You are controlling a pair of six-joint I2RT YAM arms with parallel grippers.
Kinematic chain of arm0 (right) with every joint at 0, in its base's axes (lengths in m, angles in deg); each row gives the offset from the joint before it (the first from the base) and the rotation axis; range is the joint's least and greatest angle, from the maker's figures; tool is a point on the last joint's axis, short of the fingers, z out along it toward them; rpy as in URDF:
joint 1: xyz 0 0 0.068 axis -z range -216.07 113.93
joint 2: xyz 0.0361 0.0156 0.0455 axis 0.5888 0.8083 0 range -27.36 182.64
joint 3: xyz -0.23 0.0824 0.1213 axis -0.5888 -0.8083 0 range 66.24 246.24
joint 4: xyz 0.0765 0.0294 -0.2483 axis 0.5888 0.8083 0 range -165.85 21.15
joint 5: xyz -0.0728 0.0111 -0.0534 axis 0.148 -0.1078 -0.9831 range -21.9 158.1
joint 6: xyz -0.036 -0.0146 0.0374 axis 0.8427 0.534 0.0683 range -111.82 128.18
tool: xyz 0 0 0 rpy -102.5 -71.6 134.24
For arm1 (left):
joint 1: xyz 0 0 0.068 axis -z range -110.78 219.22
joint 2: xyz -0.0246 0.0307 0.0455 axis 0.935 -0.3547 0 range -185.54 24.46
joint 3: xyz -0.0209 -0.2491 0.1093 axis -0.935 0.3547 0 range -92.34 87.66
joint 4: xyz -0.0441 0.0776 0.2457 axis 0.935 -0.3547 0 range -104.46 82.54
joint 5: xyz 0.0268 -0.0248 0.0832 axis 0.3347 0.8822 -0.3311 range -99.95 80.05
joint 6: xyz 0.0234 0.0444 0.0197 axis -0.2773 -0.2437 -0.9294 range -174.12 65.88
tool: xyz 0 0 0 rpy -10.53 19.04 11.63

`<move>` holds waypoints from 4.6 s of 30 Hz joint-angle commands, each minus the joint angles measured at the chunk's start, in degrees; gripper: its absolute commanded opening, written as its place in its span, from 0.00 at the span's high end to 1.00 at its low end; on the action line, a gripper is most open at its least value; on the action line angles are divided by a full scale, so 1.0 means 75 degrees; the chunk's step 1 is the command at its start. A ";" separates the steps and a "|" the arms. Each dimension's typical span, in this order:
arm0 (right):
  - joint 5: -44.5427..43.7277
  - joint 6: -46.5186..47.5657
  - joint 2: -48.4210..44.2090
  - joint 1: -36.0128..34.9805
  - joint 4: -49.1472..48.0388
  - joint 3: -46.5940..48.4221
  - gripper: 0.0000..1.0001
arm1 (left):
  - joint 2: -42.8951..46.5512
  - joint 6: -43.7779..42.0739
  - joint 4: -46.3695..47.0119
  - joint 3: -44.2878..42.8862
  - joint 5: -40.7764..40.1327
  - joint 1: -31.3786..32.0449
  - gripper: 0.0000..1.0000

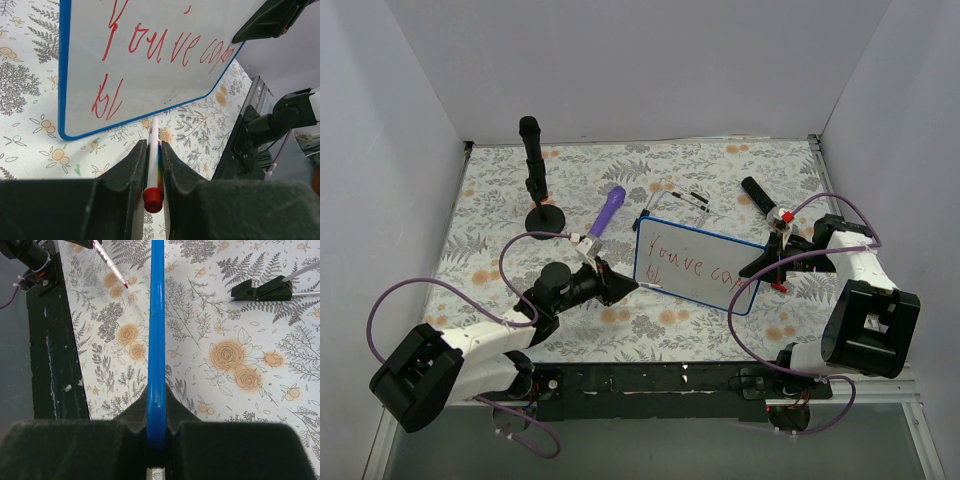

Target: Write a sentence on the whiteboard

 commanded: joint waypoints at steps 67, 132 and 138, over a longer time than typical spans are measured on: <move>-0.0208 0.0467 -0.0036 0.0014 0.0008 -0.0103 0.99 | 0.0509 -0.0292 0.0095 -0.0134 -0.0444 0.0079 1.00; -0.0232 0.0478 -0.0048 0.0014 -0.0003 -0.0115 0.99 | -0.1250 -0.0972 -0.0139 -0.1096 -0.1065 0.0149 1.00; -0.0243 0.0478 -0.0059 0.0014 -0.0003 -0.0115 0.99 | -0.1285 -0.1054 -0.0245 -0.1072 -0.1147 0.0149 1.00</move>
